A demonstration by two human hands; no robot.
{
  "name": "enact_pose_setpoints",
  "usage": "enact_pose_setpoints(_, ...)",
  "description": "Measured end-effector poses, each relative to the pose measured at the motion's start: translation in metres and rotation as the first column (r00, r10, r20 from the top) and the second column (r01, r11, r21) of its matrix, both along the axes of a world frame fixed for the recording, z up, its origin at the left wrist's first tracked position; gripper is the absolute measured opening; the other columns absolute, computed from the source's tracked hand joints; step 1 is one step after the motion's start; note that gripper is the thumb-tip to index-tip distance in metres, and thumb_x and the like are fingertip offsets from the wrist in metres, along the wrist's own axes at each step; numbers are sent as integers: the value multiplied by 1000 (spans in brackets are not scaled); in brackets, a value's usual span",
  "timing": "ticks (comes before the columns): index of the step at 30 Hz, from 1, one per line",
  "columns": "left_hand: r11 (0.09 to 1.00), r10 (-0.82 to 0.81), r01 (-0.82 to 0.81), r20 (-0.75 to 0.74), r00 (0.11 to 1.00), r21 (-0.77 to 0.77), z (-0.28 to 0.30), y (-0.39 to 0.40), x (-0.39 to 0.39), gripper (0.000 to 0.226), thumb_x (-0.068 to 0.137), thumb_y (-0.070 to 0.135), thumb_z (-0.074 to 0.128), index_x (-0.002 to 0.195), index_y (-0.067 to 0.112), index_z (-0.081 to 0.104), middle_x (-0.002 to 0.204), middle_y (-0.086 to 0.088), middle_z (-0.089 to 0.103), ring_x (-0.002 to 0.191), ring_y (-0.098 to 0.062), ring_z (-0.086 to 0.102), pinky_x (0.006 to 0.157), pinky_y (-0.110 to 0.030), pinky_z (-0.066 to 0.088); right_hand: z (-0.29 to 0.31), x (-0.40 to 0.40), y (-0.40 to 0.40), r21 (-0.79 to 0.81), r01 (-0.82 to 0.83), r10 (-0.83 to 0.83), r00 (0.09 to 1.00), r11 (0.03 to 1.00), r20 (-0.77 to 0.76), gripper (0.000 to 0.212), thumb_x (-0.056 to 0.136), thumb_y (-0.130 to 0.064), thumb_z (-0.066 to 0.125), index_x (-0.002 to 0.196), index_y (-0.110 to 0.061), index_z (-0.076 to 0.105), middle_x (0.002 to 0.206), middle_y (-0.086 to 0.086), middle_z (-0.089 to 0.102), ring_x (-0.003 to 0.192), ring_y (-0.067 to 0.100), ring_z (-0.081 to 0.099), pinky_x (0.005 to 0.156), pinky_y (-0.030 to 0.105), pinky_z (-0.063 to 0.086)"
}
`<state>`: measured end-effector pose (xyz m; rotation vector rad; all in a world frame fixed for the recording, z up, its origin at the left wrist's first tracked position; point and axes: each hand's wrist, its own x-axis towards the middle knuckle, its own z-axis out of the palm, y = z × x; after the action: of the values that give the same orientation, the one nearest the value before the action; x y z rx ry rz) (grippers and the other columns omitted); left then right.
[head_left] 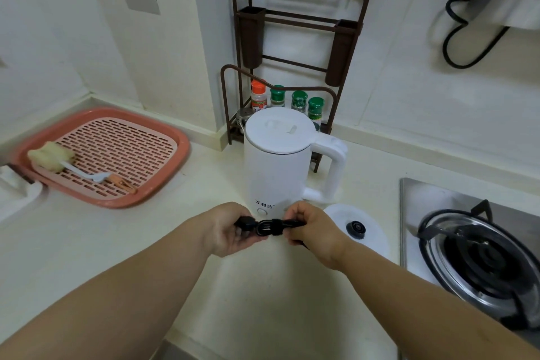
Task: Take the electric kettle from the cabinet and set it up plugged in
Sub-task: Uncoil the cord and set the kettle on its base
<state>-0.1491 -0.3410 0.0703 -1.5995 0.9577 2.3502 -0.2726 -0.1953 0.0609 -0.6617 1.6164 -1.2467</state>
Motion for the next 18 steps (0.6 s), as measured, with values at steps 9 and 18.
enact_pose_setpoints(9,987,163,-152,-344,925,62,-6,7,-2,22,90,-2,45,94,-1,66,85,-12,66,62,-17,67,57,-24,60,2,-6,-6,75,42,-55,983,996,178,35,87,12,47,90,-17,67,96,4,61,81,14,54,60,18,49)
enact_pose_setpoints(18,962,-264,227,-305,915,-151,3,5,8,38,92,0,45,100,21,76,93,0,75,73,-15,72,61,-20,57,-6,-10,-3,109,-19,-13,958,994,288,30,87,13,47,103,-5,67,102,11,66,88,19,61,68,22,49)
